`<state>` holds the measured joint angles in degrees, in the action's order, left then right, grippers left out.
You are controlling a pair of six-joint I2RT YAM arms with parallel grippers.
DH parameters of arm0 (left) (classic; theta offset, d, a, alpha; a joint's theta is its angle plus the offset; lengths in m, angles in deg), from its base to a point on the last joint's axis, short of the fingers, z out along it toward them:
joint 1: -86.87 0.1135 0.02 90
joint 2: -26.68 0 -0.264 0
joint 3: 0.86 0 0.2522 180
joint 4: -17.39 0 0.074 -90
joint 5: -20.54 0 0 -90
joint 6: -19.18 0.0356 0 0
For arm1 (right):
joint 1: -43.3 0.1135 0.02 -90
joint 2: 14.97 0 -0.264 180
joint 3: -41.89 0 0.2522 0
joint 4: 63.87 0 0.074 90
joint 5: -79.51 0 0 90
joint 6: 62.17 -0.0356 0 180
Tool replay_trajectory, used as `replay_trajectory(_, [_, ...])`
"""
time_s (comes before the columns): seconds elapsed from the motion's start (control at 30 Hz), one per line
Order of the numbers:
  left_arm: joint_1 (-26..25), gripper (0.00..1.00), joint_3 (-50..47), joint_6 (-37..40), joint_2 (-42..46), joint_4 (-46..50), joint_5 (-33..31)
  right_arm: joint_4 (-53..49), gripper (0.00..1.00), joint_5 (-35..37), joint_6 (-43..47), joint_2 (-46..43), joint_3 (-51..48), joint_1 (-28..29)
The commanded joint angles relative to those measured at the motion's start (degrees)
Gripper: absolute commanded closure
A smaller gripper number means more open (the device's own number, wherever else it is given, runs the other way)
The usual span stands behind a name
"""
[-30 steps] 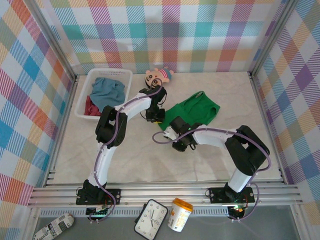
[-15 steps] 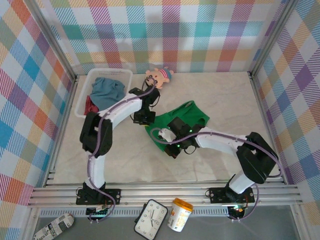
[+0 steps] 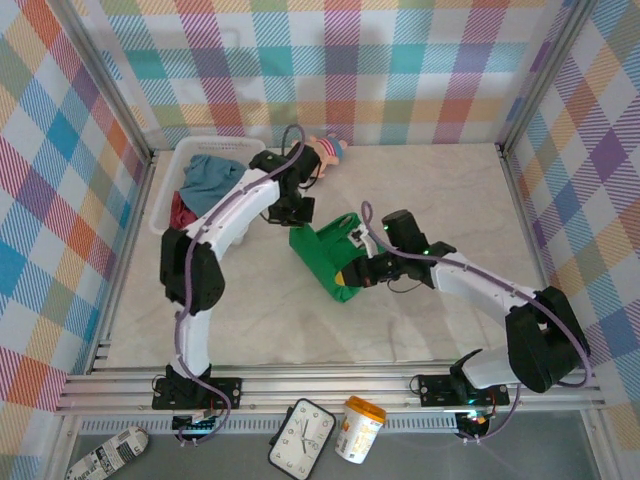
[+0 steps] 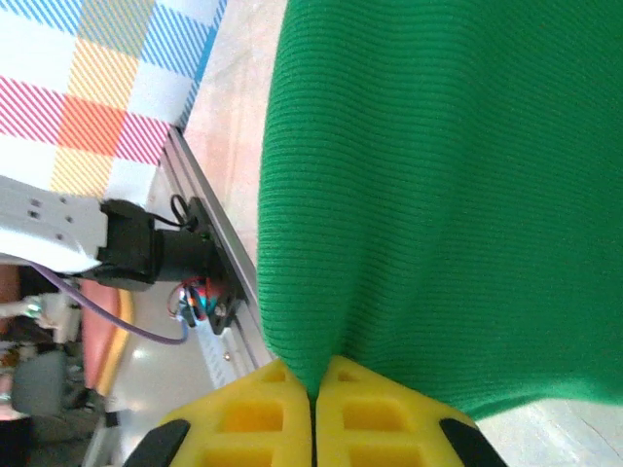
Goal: Fold and stack the tank tops
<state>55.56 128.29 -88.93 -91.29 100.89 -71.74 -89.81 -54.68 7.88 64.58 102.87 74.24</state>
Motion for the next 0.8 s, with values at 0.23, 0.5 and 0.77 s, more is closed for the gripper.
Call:
replay_trajectory(0.23, [0.0, 0.95, 28.2, 4.2, -19.9, 7.4, 4.0, -5.3, 0.89, -11.4, 4.5, 9.0, 5.5, -13.1])
replay_trajectory(0.5, [0.1, 0.91, 29.6, 5.7, -24.1, -5.5, 9.7, -11.1, 0.88, -9.1, 10.6, 14.4, 9.8, -20.3])
replay_trajectory(0.77, [0.2, 0.87, 30.3, 3.8, -28.6, -15.7, 13.1, -10.7, 0.86, -1.8, 13.6, 19.0, 10.6, -24.1])
